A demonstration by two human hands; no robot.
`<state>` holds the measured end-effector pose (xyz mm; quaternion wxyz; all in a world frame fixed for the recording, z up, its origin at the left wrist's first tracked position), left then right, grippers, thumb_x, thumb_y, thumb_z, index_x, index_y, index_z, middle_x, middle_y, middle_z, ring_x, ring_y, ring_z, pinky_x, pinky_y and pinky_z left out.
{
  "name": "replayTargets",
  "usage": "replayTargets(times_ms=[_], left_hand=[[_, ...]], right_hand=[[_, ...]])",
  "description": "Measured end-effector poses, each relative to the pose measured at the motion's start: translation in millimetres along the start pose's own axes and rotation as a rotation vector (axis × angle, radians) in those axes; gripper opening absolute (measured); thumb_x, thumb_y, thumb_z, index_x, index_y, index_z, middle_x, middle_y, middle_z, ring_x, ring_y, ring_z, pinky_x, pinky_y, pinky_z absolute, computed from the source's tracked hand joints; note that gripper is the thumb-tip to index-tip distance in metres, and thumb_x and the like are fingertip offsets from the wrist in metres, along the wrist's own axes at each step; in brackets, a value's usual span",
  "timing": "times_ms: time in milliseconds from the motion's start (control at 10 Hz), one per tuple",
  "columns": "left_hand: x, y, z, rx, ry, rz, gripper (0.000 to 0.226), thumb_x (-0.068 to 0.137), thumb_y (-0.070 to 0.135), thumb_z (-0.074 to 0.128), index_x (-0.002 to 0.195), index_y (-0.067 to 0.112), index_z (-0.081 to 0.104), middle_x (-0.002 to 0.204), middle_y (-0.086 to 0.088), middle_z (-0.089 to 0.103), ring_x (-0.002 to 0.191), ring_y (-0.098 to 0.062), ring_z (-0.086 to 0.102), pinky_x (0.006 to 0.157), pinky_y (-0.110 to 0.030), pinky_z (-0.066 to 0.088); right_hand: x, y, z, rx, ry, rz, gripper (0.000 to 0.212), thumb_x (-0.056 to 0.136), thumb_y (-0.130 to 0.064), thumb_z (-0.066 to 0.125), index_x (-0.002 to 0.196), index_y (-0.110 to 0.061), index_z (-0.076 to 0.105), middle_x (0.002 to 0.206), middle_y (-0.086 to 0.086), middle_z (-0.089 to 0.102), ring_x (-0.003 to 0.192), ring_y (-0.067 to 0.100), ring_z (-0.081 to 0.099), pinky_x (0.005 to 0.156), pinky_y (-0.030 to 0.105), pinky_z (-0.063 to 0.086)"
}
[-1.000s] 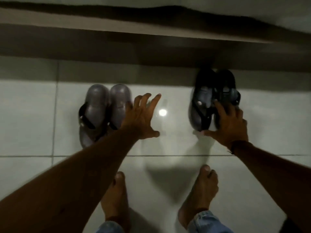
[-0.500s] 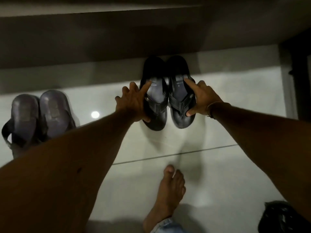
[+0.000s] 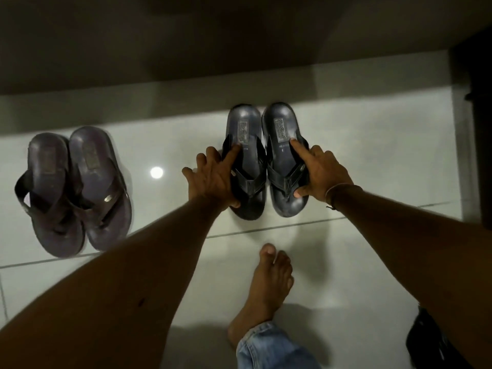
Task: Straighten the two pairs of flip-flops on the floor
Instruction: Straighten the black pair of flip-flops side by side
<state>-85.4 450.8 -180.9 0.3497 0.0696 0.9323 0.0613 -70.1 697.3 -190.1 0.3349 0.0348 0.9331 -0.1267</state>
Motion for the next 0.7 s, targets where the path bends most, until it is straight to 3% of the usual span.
replayTargets(times_ms=[500, 700], left_hand=[[-15.1, 0.4, 24.6, -0.11, -0.027, 0.013, 0.14, 0.057, 0.05, 0.098, 0.163, 0.044, 0.006, 0.155, -0.012, 0.03, 0.139, -0.041, 0.034, 0.105, -0.064, 0.042], [-19.7, 0.7, 13.7, -0.164, -0.016, 0.034, 0.149, 0.054, 0.049, 0.099, 0.16, 0.048, -0.006, 0.151, -0.013, 0.032, 0.136, -0.042, 0.037, 0.103, -0.066, 0.044]], right_hand=[[-16.9, 8.1, 20.0, 0.03, 0.002, 0.001, 0.135, 0.065, -0.027, 0.097, 0.164, -0.04, 0.006, 0.136, 0.015, 0.047, 0.118, 0.04, 0.049, 0.095, 0.057, 0.052], [-22.9, 4.3, 13.4, 0.043, -0.019, -0.009, 0.152, 0.056, -0.026, 0.102, 0.163, -0.042, -0.006, 0.137, 0.018, 0.047, 0.119, 0.042, 0.055, 0.096, 0.057, 0.054]])
Point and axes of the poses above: each hand's wrist, its own x-axis towards the middle knuckle, its own z-axis out of the palm, y = z × x, the point moved 5 cm from there along x, towards the middle knuckle
